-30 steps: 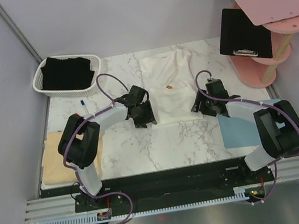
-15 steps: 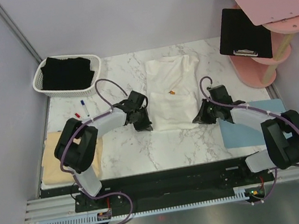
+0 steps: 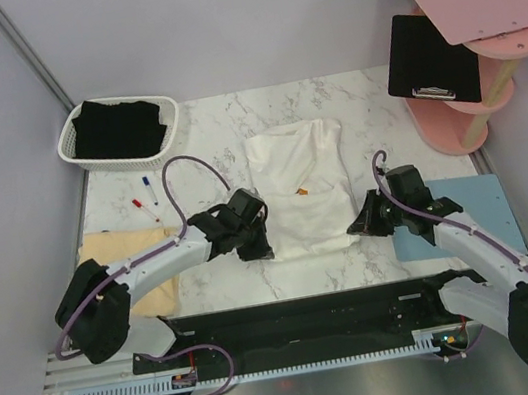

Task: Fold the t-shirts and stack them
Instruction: Grab one side of the 2/3 rectangular tshirt with both arms, then fold the long partially folded tshirt into a neat square

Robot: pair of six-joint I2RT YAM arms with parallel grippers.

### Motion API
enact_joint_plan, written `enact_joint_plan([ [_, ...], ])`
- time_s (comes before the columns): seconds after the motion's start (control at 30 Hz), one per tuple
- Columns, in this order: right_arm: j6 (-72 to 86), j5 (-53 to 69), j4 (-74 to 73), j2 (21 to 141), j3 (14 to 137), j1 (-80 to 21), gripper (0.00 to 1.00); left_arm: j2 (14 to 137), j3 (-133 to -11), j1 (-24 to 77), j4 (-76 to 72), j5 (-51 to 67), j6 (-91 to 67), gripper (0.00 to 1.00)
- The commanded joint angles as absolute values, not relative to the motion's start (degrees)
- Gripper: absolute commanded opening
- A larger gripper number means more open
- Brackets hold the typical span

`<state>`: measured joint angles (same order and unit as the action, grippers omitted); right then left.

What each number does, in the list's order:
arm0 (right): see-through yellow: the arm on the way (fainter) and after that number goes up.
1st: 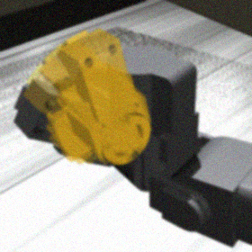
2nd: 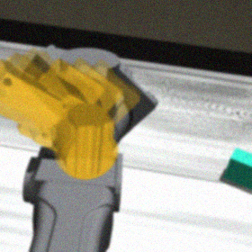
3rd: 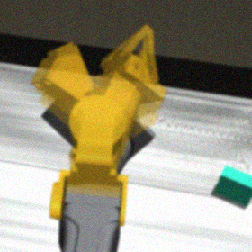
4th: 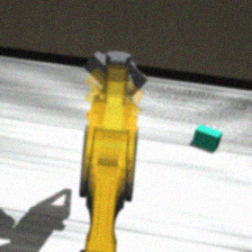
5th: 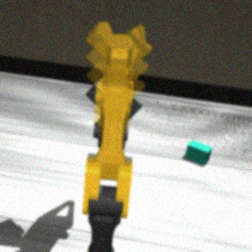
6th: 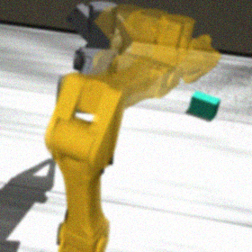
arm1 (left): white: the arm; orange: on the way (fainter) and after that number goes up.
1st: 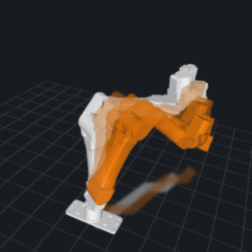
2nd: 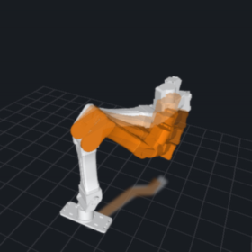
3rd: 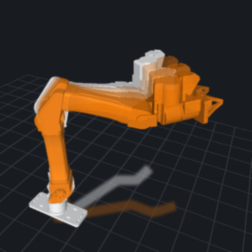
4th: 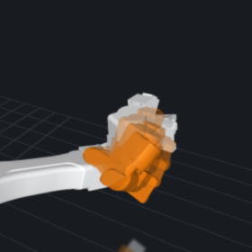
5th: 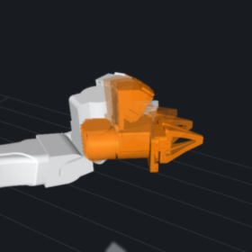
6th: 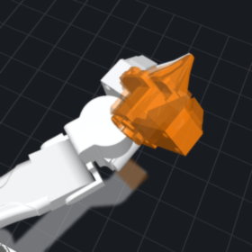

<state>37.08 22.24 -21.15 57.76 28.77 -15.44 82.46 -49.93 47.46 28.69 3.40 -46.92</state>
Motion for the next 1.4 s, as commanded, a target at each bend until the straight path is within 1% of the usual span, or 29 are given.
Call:
enact_joint_plan([
  [0.0, 35.25, 22.50, -23.29, 56.68, 33.39, -15.56, 0.01, 78.93, -52.80, 46.93, 32.34, 0.09, -48.87, 0.02],
  [0.2, 30.95, 19.17, -22.06, 66.08, 45.07, -15.56, 0.01, 81.38, -62.30, 42.82, 35.95, -2.20, -45.18, 0.02],
  [0.33, 28.66, 18.20, -21.62, 74.50, 54.90, -15.38, 0.02, 85.24, -68.19, 38.15, 36.38, -0.26, -41.76, 0.02],
  [0.4, 28.22, 18.02, -20.92, 77.24, 57.82, -14.94, 0.02, 86.83, -72.32, 35.79, 36.74, 1.49, -40.52, 0.02],
  [0.53, 27.07, 17.75, -19.08, 84.98, 65.64, -13.80, 0.02, 93.58, -80.58, 32.44, 37.62, 3.60, -36.31, 0.02],
  [0.73, 27.07, 16.70, -16.27, 92.80, 74.08, -12.31, 0.02, 105.10, -98.66, 29.18, 40.60, 6.15, -30.68, 0.02],
  [1.03, 26.72, 14.77, -12.83, 105.11, 84.28, -10.46, 0.04, 119.69, -114.49, 25.14, 42.36, 8.09, -30.15, 0.02],
  [1.17, 26.63, 13.36, -12.13, 110.64, 89.37, -9.93, 0.06, 125.50, -120.22, 22.86, 42.80, 9.66, -30.50, 0.02],
  [1.2, 26.54, 12.32, -11.87, 112.83, 91.73, -9.84, 0.09, 126.73, -121.28, 22.07, 42.80, 9.93, -30.93, 0.02],
  [1.23, 26.37, 11.87, -11.87, 113.98, 93.06, -9.84, 0.13, 128.83, -123.46, 21.71, 42.89, 10.37, -30.94, 0.08],
  [1.27, 25.93, 11.43, -11.87, 114.95, 94.29, -9.76, 0.20, 130.15, -124.53, 20.93, 43.33, 11.24, -30.94, 0.18],
  [1.3, 25.67, 10.12, -11.78, 116.09, 96.13, -9.76, 0.53, 131.12, -125.50, 20.57, 43.33, 12.73, -31.37, 0.33],
  [1.33, 25.23, 9.59, -9.43, 115.93, 95.80, -9.84, 0.68, 132.00, -126.46, 20.31, 43.50, 13.35, -31.55, 0.75],
  [1.37, 25.14, 9.23, -7.14, 115.23, 94.76, -9.84, 0.84, 131.92, -126.56, 20.22, 43.68, 13.19, -31.81, 0.83],
])
